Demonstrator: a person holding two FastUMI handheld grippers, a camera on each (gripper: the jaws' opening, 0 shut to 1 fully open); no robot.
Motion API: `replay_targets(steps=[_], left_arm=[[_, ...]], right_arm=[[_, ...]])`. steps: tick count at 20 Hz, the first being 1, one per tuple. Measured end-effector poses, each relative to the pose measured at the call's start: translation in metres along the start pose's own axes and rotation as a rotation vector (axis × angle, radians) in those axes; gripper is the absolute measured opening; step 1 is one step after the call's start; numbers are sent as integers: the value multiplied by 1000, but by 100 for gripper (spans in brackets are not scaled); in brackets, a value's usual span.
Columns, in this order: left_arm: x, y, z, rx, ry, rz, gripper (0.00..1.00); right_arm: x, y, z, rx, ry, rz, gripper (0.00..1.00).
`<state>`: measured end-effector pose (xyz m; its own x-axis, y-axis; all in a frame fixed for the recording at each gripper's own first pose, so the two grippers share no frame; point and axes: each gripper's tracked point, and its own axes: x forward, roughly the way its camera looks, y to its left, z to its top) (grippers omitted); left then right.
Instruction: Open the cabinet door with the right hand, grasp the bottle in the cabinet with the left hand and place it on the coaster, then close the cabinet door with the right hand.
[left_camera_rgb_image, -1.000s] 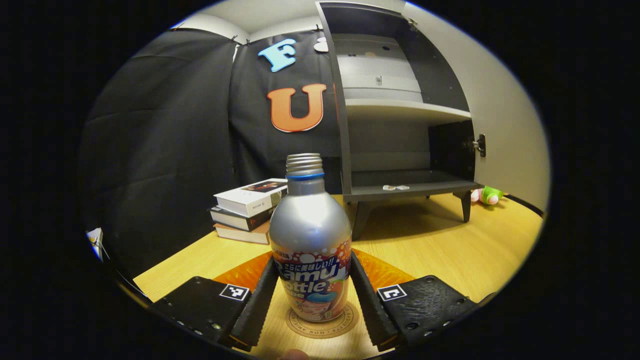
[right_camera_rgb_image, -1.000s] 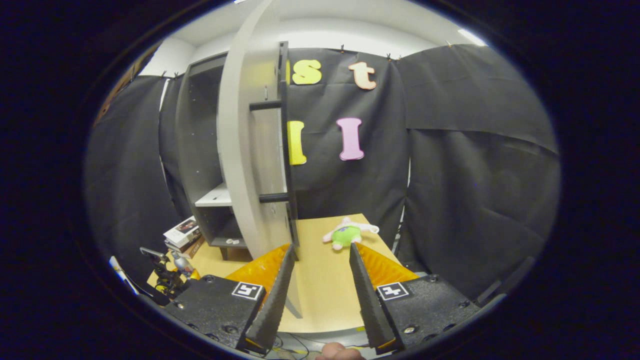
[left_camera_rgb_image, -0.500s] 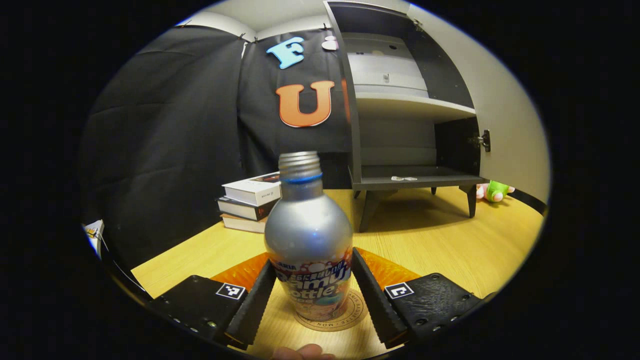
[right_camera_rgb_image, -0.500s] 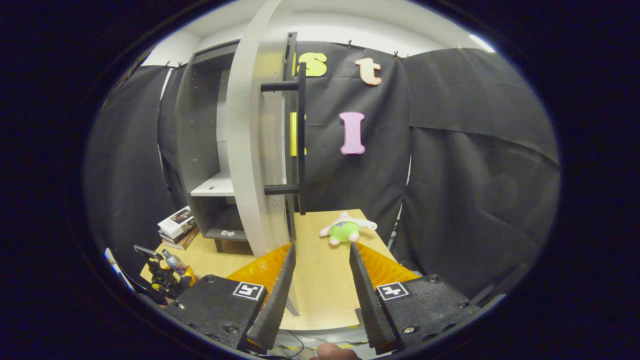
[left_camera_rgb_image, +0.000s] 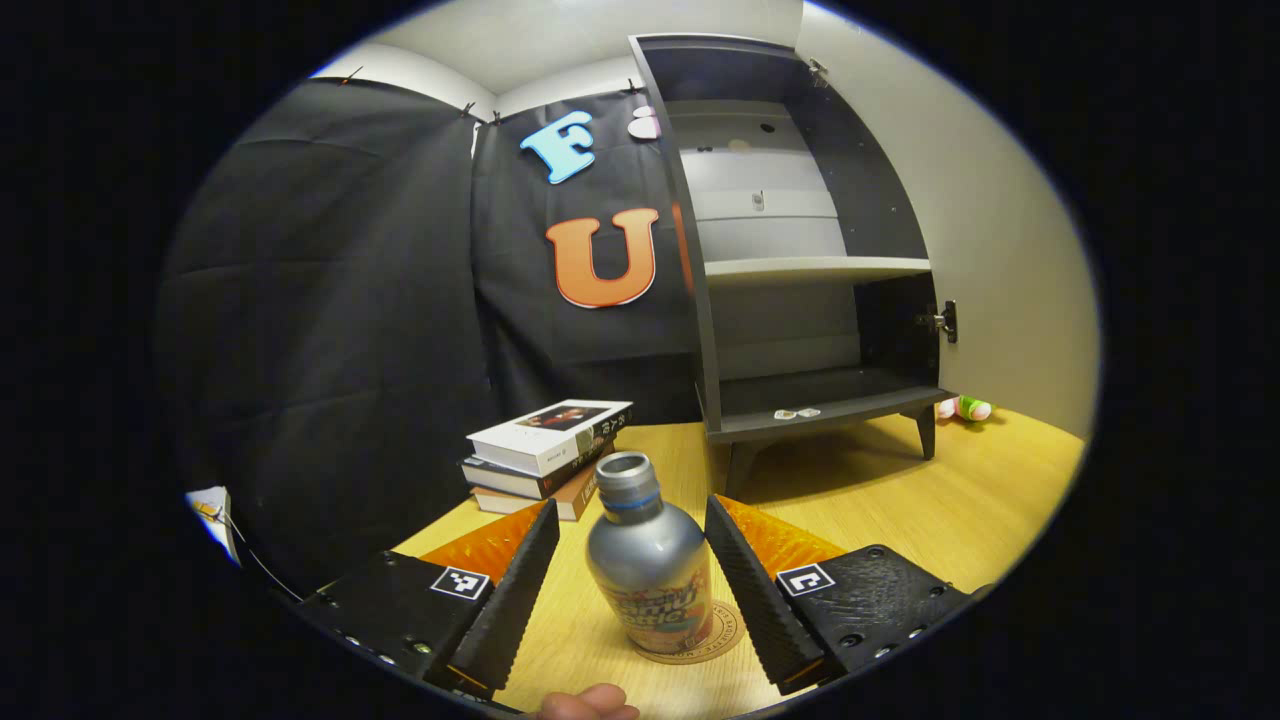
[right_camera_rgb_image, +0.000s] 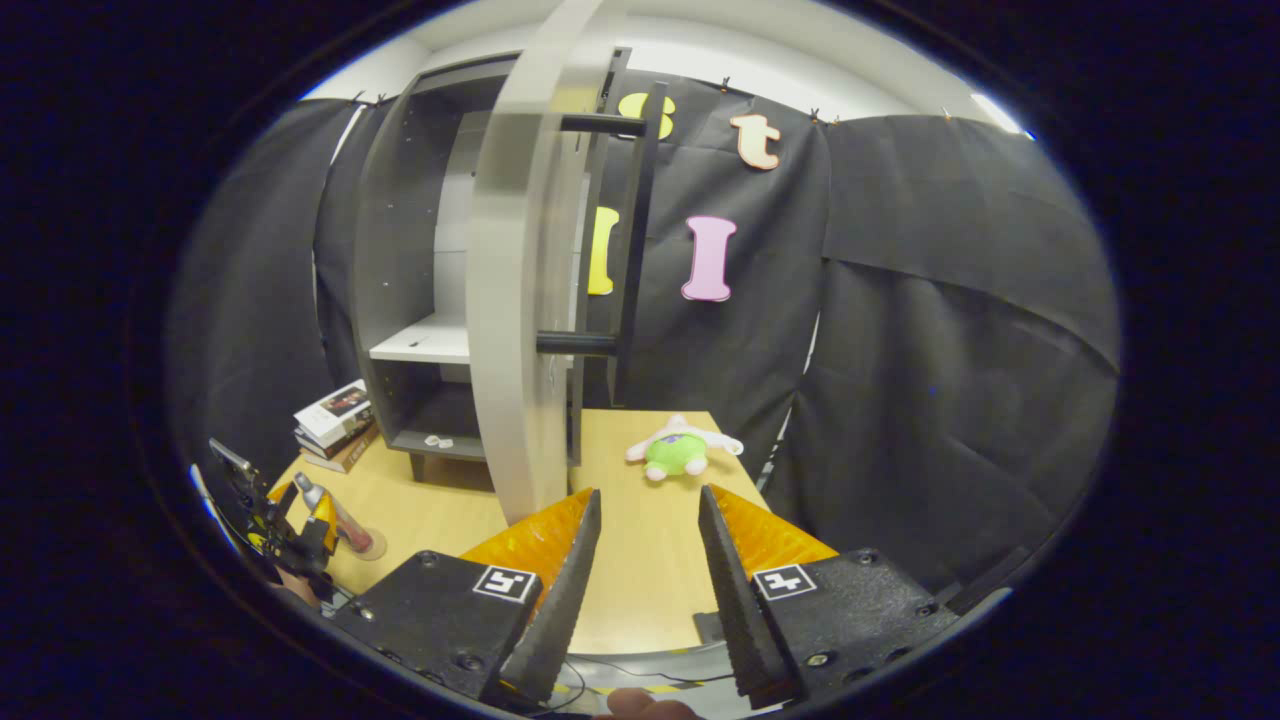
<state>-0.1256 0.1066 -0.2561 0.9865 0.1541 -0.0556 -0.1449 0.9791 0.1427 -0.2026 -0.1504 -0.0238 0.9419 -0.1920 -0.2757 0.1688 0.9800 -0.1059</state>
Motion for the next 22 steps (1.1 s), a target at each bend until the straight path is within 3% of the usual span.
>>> replay_targets(steps=[4, 9, 11, 16, 20, 22], left_arm=[[-10, 7, 36, 4, -39, -19, 89], [-26, 7, 92, 0, -91, -42, 89], [-33, 2, 117, -23, -110, -69, 97], [-40, -6, 166, -43, -134, -116, 96], [-37, 8, 177, -21, -111, -85, 96], [-40, 22, 187, -12, -116, -60, 96]], right_arm=[[5, 11, 5, -7, -17, 26, 66], [7, 23, 0, 76, -21, 64, 63], [7, 31, 1, 87, -25, 92, 66], [13, 59, 6, 109, -48, 181, 63], [19, 98, 9, 120, -46, 302, 66], [25, 110, 22, 98, -82, 322, 63]])
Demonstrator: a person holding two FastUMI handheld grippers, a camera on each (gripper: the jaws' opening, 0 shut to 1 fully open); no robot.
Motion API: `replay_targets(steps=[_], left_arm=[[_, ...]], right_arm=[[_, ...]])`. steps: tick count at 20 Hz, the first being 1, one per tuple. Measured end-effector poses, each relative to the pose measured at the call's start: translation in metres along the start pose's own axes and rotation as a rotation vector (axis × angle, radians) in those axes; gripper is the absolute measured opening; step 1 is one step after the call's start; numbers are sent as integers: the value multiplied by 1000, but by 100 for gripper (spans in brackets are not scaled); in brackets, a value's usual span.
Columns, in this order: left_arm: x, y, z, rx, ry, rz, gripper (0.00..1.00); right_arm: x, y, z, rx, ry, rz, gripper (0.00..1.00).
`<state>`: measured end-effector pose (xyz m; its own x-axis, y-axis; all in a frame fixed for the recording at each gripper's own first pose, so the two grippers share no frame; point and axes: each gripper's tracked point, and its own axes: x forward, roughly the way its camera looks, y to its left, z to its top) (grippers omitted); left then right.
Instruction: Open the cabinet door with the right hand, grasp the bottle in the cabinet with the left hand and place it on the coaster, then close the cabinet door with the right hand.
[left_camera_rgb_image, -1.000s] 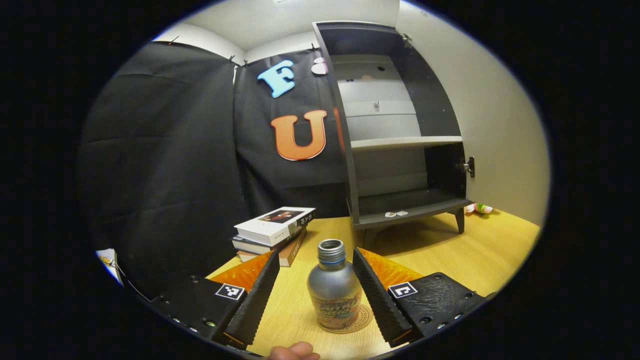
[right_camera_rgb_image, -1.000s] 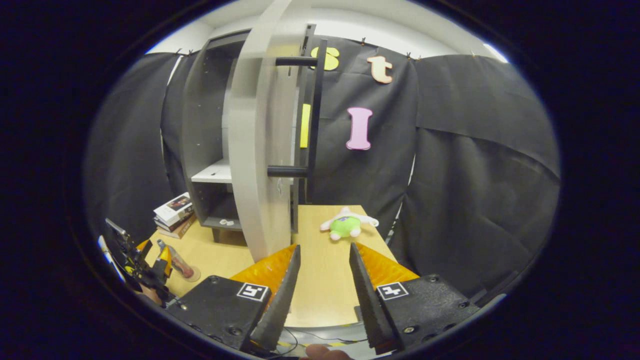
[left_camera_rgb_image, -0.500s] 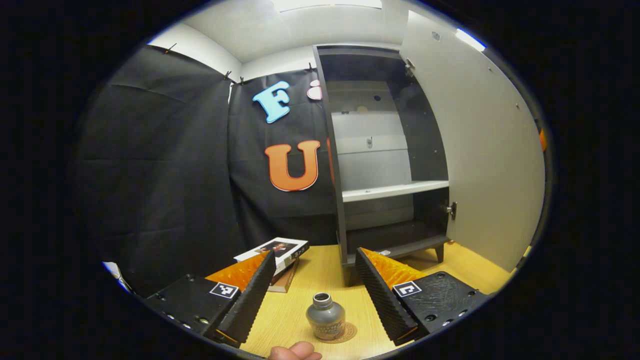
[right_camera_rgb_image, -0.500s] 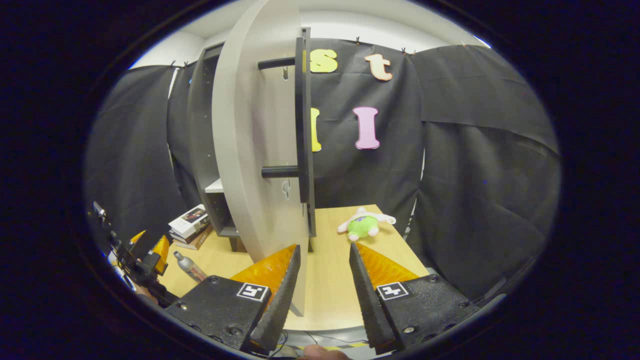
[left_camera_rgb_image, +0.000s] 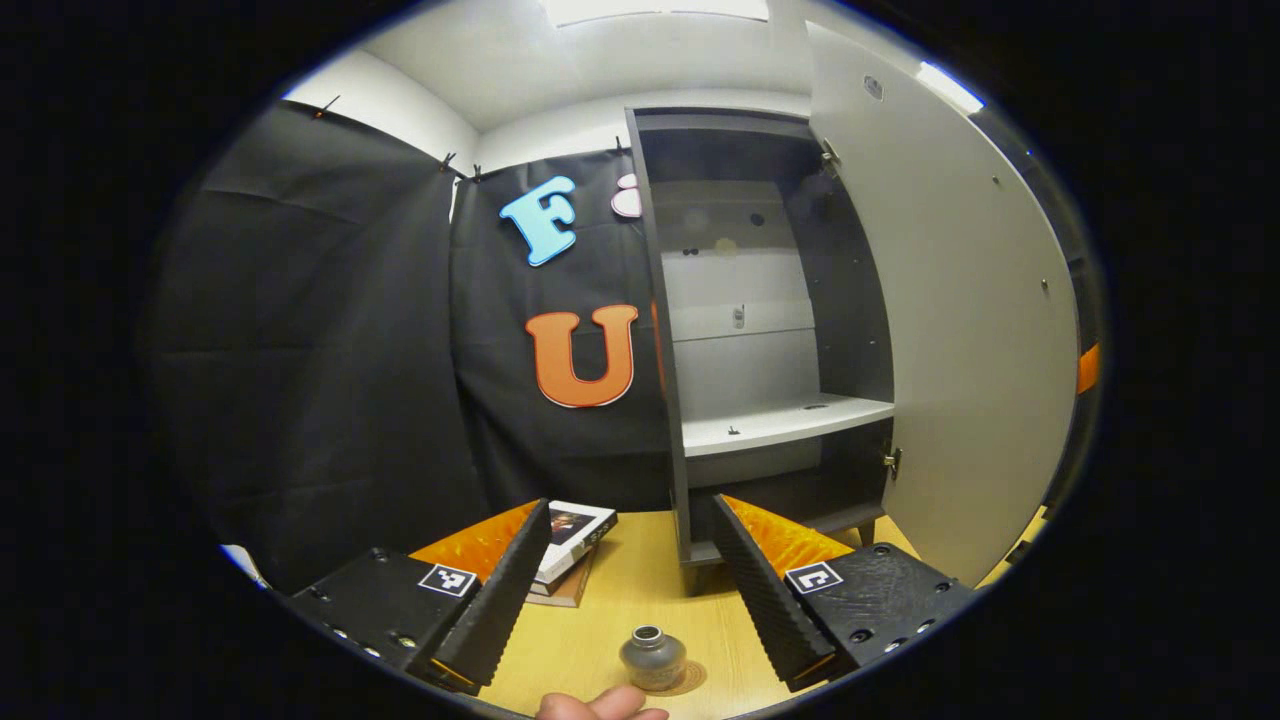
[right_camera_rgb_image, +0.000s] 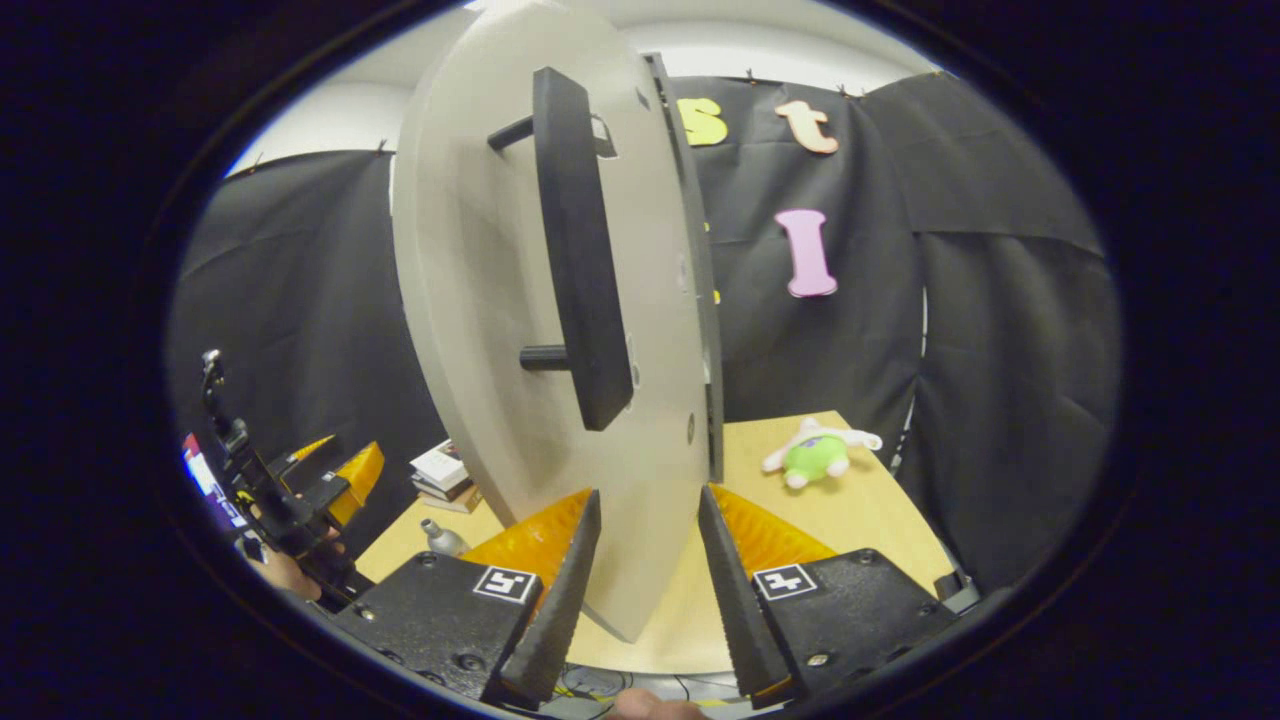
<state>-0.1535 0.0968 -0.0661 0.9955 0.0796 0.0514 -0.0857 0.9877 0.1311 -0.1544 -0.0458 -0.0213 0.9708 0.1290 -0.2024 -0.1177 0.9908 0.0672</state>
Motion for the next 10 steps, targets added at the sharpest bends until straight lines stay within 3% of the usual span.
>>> replay_targets(steps=[1, 10], left_arm=[[-4, 8, 5, 6, -7, 16, 96], [-34, 57, 16, 40, -5, 119, 96]], right_arm=[[5, 3, 7, -2, -22, 4, 66], [45, 30, 23, 99, -60, 92, 63]])
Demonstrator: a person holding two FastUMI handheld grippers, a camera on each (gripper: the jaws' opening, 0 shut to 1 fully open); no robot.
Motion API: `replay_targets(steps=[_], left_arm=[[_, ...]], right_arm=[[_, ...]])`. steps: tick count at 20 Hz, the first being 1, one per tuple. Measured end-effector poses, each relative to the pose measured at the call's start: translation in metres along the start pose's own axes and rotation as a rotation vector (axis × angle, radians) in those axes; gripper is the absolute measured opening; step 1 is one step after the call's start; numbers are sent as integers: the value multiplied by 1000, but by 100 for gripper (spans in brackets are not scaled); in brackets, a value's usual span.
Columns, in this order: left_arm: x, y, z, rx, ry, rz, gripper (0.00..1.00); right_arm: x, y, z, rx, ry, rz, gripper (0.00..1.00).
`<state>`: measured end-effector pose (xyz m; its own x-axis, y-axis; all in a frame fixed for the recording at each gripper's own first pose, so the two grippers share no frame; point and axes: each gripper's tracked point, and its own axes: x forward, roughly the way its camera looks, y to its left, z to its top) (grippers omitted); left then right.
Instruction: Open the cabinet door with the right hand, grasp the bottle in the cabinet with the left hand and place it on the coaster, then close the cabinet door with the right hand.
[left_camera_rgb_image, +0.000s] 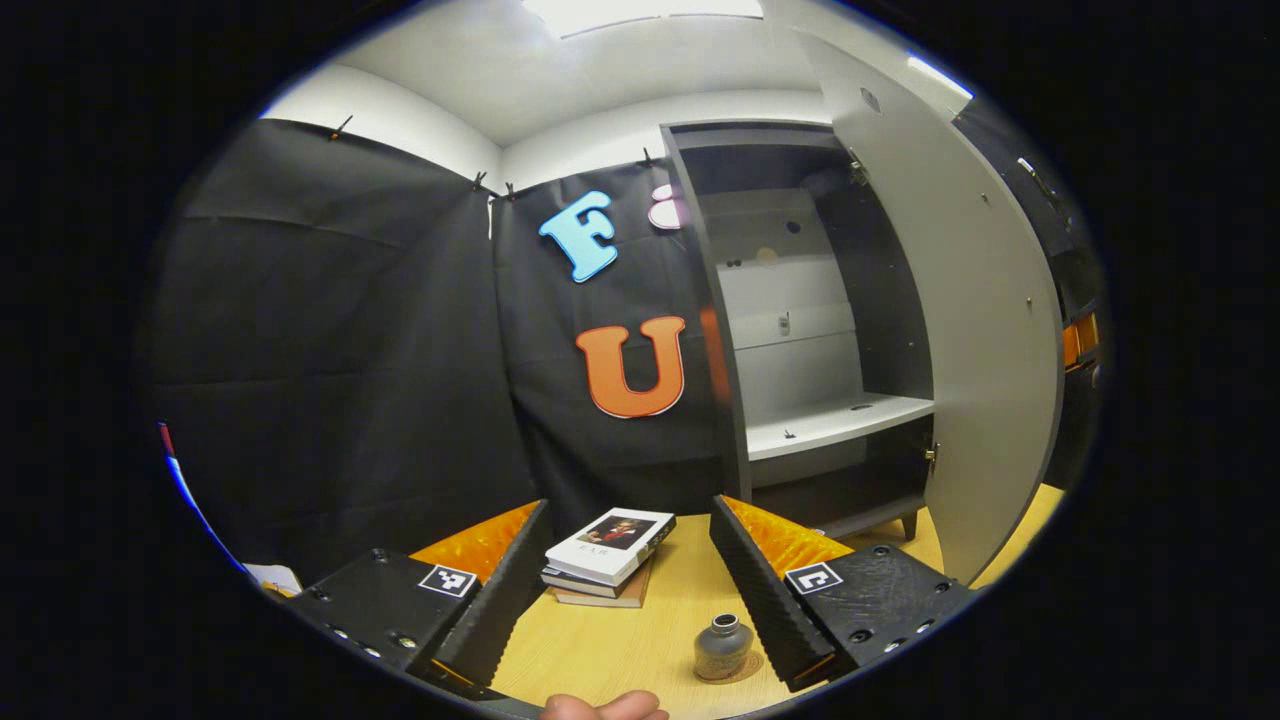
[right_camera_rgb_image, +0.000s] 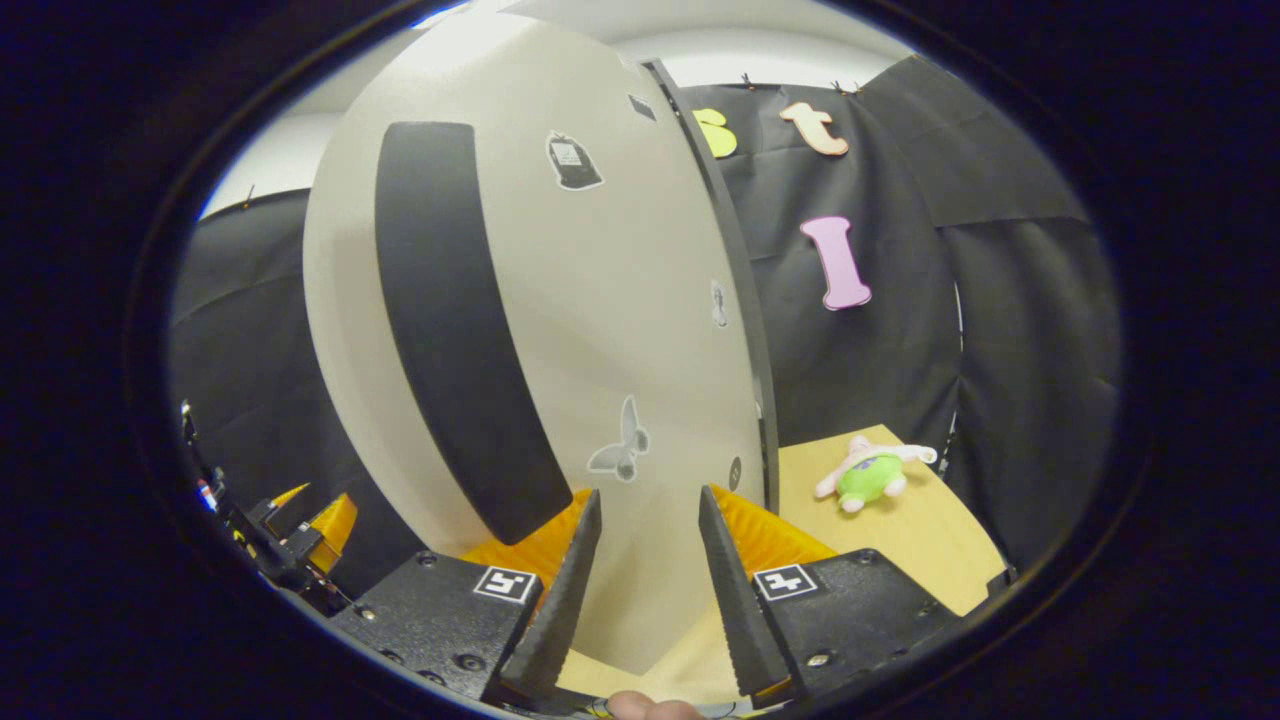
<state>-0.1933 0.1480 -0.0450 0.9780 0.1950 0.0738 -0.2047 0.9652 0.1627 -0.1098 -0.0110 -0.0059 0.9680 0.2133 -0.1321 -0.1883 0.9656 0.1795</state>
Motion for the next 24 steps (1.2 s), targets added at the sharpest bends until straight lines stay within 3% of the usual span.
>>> replay_targets(steps=[9, 18, 21, 24], left_arm=[[-10, 33, 4, 14, 9, 91, 96], [-54, 87, 4, 46, 49, 271, 96], [-59, 89, 4, 21, 57, 301, 96], [-53, 72, 10, -3, 52, 284, 96]], right_arm=[[41, 41, -9, 9, 31, 121, 66], [96, 106, -34, -23, 117, 303, 66], [86, 113, -34, -61, 114, 323, 66], [78, 96, -26, -82, 96, 310, 66]])
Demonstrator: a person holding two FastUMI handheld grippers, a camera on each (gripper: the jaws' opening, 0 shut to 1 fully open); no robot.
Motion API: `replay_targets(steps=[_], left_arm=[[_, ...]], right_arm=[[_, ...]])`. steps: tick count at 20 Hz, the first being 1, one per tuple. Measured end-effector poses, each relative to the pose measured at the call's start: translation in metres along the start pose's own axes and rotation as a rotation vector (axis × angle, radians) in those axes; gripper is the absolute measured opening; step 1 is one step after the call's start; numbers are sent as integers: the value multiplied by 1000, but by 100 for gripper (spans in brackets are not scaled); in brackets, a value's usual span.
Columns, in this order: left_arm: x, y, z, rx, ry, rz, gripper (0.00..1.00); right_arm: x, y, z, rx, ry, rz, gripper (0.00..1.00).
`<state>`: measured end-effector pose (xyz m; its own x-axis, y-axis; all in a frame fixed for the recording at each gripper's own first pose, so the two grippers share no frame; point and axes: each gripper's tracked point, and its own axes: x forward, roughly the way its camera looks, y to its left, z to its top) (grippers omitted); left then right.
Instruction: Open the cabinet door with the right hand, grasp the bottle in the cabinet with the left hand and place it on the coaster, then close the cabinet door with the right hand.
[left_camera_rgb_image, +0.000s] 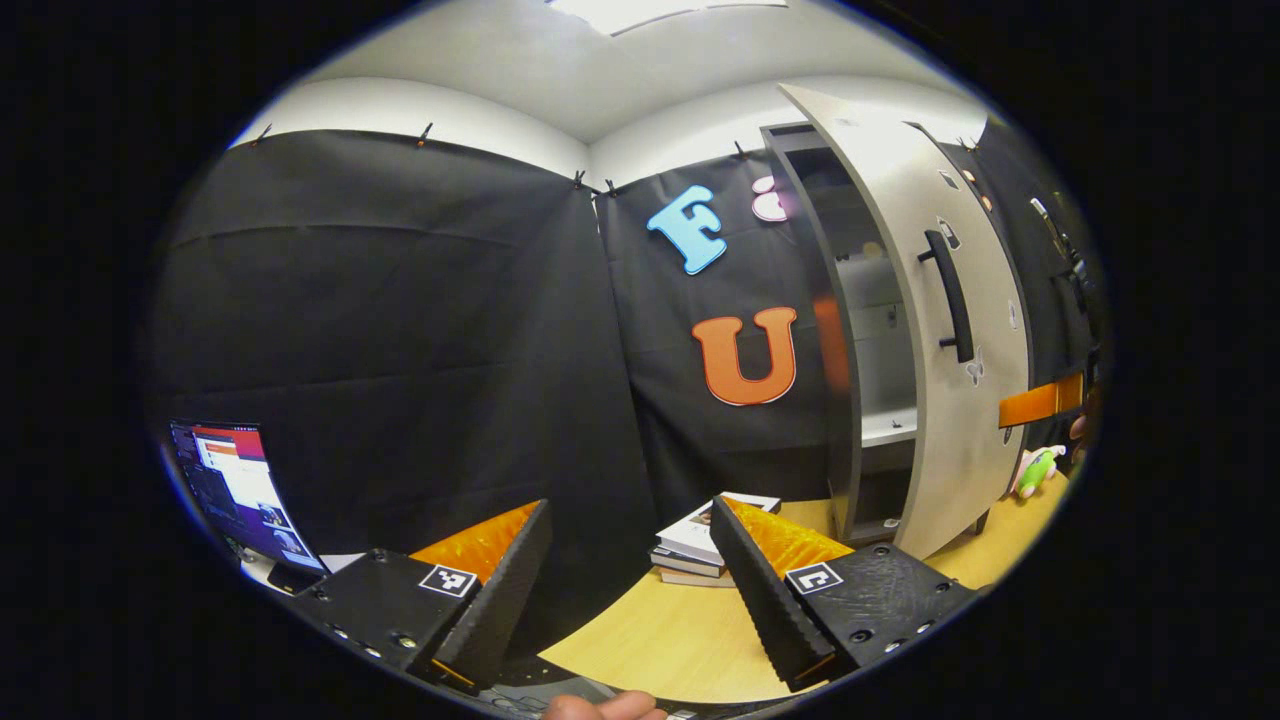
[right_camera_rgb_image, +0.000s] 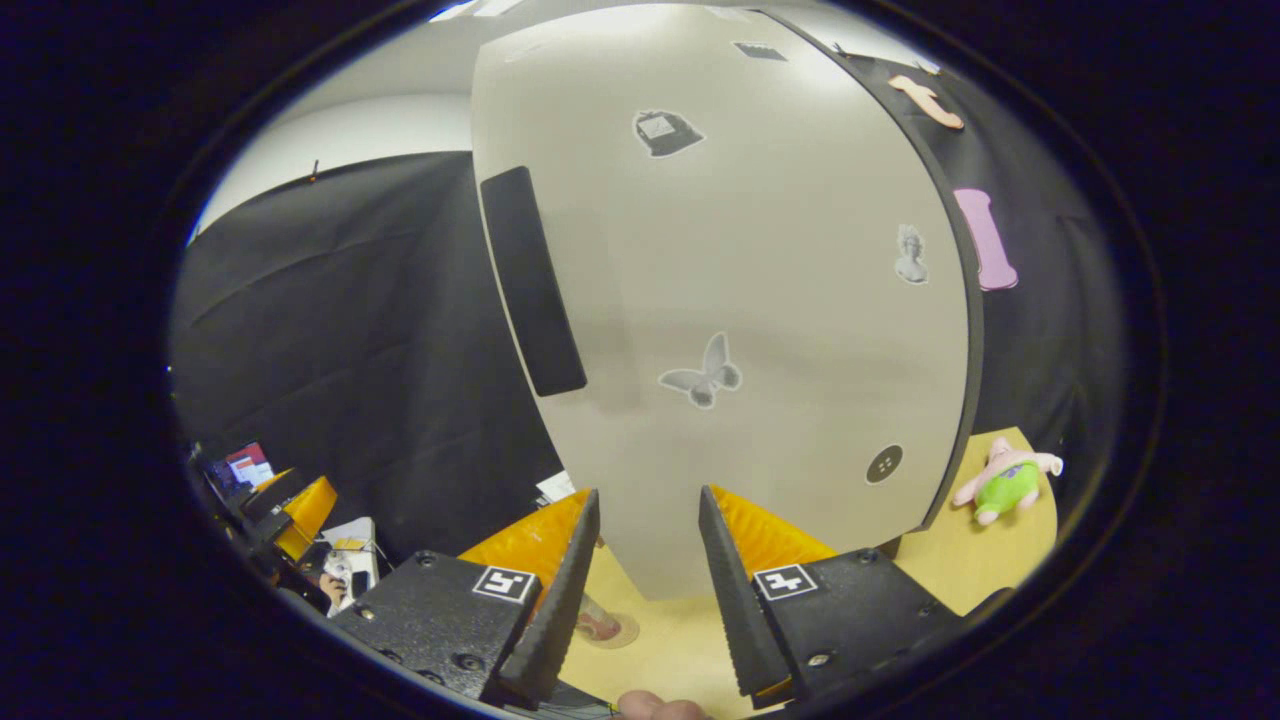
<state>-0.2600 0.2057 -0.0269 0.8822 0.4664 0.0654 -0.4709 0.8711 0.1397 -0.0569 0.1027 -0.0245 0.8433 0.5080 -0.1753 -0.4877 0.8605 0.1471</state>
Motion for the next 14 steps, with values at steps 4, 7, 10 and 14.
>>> replay_targets(steps=[4, 7, 10, 14], left_arm=[[3, -64, 24, -23, -27, -115, 96], [-1, -125, 42, -29, -46, -233, 96], [-5, -178, 50, -41, -46, -322, 96], [-21, -234, 62, -79, -37, -417, 96]], right_arm=[[-32, -42, 16, -18, -45, -85, 66], [-66, -80, 26, -26, -80, -170, 64], [-96, -115, 27, -17, -102, -241, 65], [-128, -151, 29, -2, -144, -345, 64]])
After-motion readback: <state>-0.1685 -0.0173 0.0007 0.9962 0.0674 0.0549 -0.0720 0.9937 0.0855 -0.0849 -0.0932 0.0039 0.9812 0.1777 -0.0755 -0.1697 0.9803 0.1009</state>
